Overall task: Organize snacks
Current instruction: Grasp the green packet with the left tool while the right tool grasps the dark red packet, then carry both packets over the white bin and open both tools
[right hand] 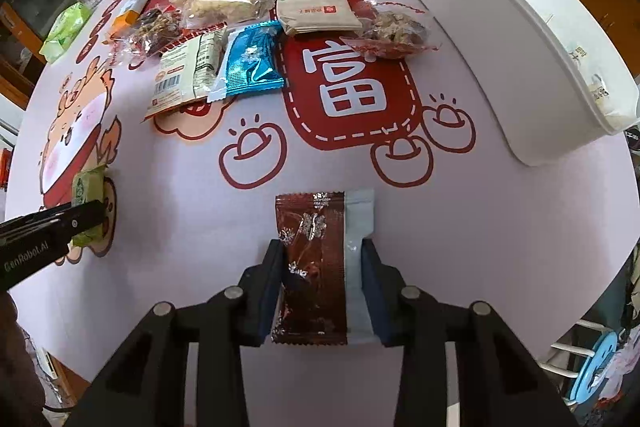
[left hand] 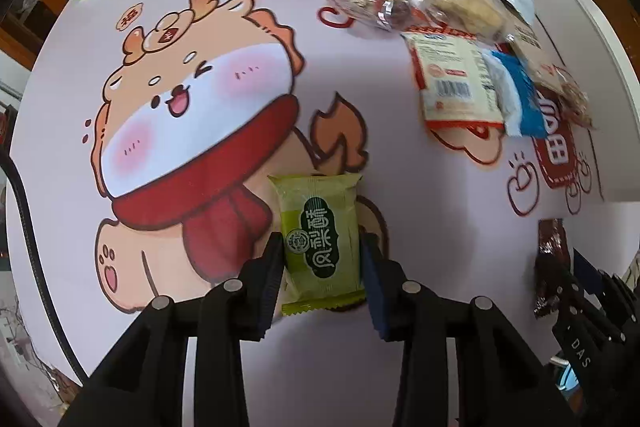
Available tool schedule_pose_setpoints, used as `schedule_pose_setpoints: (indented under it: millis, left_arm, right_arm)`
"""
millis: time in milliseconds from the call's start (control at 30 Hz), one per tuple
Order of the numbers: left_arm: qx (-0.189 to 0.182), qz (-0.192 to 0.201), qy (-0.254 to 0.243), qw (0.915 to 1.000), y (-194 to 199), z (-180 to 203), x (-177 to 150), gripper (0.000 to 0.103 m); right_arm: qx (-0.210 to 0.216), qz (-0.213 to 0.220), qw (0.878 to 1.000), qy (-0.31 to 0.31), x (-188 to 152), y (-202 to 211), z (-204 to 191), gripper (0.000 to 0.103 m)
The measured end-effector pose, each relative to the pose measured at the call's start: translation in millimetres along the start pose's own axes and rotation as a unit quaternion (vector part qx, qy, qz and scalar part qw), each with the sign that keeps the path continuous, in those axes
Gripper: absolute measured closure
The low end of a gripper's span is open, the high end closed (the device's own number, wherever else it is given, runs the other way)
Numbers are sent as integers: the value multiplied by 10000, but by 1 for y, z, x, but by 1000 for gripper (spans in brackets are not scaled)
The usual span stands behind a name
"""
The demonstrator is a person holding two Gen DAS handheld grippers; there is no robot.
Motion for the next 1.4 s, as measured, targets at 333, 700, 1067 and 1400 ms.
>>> schedule_pose_setpoints:
  millis: [333,700,1067,1400]
  left_arm:
    - [77,852,-287,9959,70,40,10,67]
    - [171,1849,-654,9804,158,65,22,67]
    - [156,2416,-1030,9648,211,162,71,67]
    - [-99,2885,-1258,9491,244,264,135,67]
  right_arm:
    - [168,608,9976,275,19,52,9,67]
    - [311,1443,9883,374,55,112,48,67]
    - [338,2114,9759,413,90,156,114,67]
    - [58,2788,9603,88,151,200,192,67]
Point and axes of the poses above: each gripper's, at about its wrist camera, not at the fingertips, and y roughly against the way its jaws point, z to its right, x to its top, the point moved 3 cm from there along -y, roughly the way its jaws point, and after that the axes turned 7 degrees about x, right-handed, at the moved point
